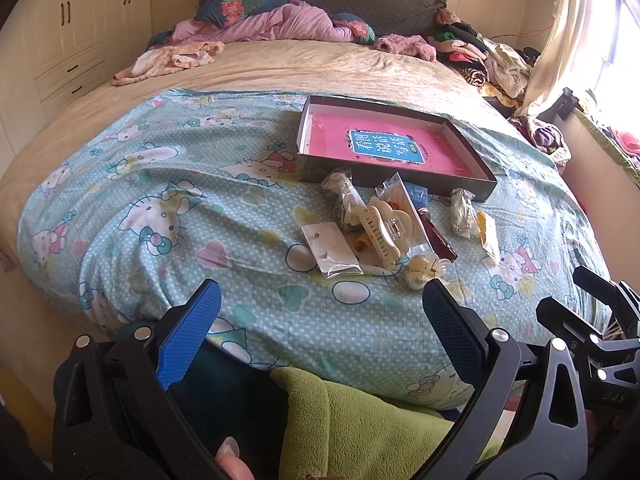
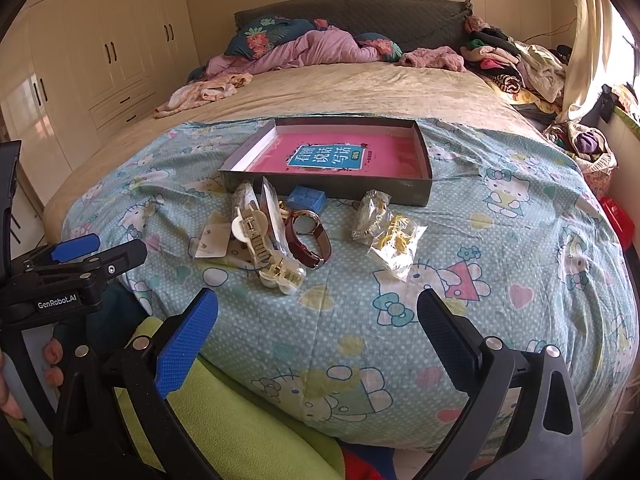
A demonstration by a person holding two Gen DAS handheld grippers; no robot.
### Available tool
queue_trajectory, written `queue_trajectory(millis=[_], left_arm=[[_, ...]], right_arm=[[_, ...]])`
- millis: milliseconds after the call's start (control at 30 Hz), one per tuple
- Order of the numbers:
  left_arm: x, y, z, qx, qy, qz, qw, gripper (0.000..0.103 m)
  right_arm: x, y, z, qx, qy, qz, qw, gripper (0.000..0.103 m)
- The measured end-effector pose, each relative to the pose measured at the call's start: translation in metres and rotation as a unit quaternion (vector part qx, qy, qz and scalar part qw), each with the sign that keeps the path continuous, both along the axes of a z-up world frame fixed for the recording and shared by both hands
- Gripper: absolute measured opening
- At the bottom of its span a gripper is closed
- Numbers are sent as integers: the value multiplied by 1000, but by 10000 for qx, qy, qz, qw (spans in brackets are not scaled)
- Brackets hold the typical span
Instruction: Organize jewelry
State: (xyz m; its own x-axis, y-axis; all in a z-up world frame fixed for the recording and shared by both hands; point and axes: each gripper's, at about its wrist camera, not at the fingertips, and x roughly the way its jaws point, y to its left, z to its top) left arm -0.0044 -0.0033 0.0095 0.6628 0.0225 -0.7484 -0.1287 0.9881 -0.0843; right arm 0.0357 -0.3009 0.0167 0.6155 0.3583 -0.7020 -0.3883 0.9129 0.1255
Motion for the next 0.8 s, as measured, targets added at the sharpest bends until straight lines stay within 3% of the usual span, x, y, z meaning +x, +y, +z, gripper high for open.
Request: queue_trajectory(millis=[800], left_arm=[[4,0,1,-7,40,25,10000,95]], right_arm=[[3,1,3,-19,-38,1,10000,99]])
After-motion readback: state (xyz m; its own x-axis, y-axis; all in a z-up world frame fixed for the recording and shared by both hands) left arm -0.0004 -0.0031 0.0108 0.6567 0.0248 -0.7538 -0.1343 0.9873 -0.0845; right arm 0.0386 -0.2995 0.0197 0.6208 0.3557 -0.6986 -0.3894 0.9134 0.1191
